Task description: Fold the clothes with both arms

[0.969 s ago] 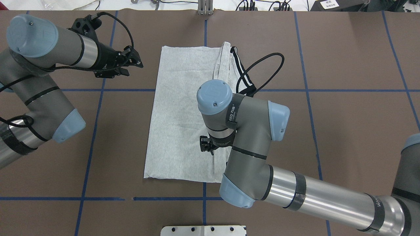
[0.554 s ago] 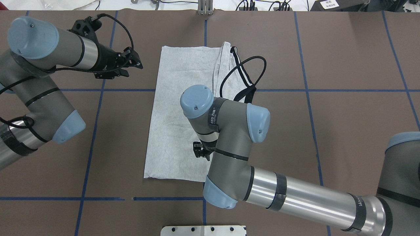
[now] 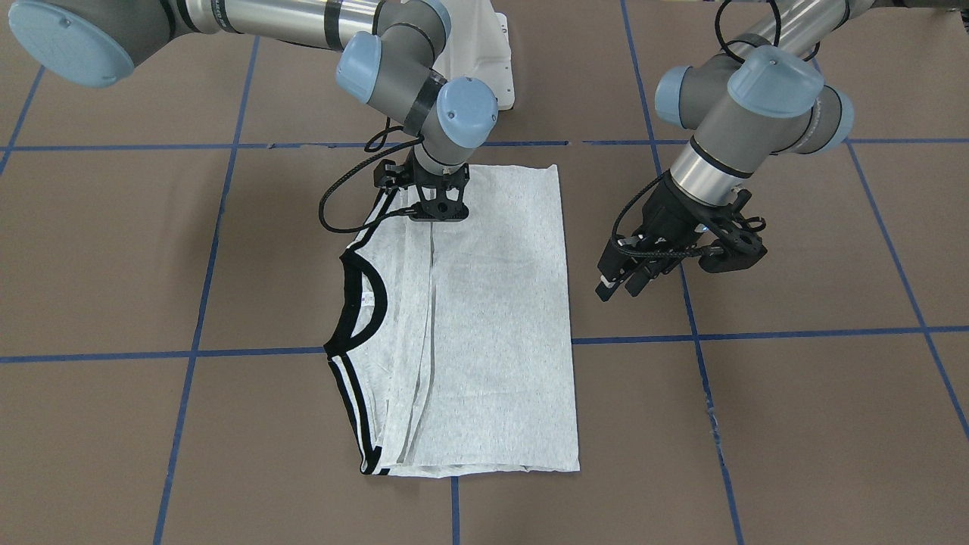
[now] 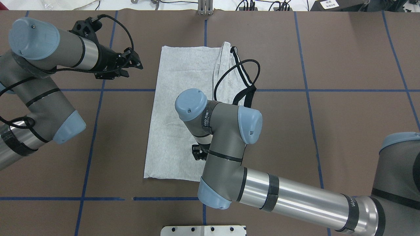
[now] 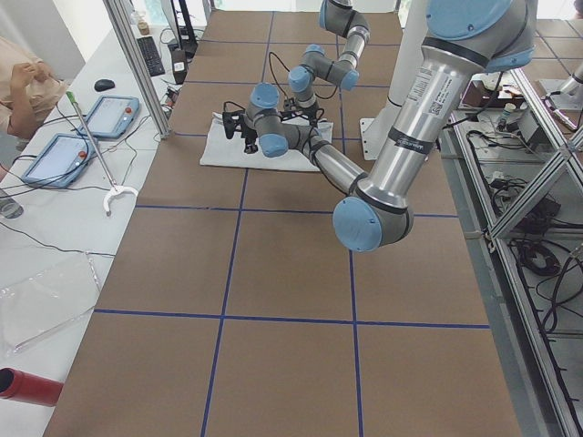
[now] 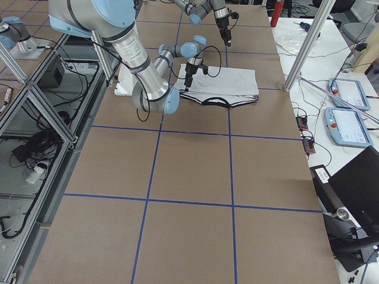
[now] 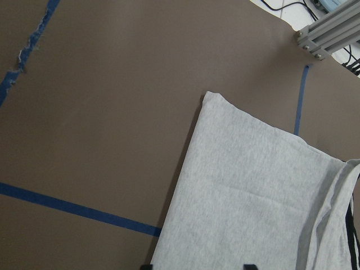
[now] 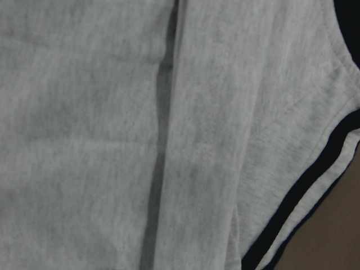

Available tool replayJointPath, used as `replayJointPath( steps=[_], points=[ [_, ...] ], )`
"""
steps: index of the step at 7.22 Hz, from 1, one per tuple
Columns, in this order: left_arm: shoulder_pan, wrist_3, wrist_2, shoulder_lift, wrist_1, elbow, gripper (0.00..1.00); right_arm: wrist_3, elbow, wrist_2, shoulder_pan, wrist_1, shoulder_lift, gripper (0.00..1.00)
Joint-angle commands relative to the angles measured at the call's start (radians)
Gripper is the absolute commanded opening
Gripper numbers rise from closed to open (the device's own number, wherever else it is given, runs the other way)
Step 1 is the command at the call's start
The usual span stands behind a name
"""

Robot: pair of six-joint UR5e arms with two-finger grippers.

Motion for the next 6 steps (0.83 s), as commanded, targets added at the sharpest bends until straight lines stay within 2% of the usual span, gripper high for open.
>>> replayJointPath(
  steps=[1, 3, 4, 6],
  points=[
    [-0.001, 0.0, 0.0, 0.0, 0.0, -0.003, 0.62, -0.025, 0.008, -0.006, 0.0, -0.055, -0.005, 1.0],
    [0.0, -0.002, -0.003, -0.002, 0.0, -0.011, 0.62, -0.028, 0.011, -0.008, 0.0, -0.057, -0.024, 1.0],
    [-0.001, 0.0, -0.001, -0.002, 0.001, -0.011, 0.62, -0.068, 0.085, -0.009, 0.004, -0.092, -0.075, 1.0],
    [0.0, -0.002, -0.003, -0.003, 0.006, -0.032, 0.62, -0.169, 0.317, -0.051, 0.014, -0.228, -0.232, 1.0]
  ],
)
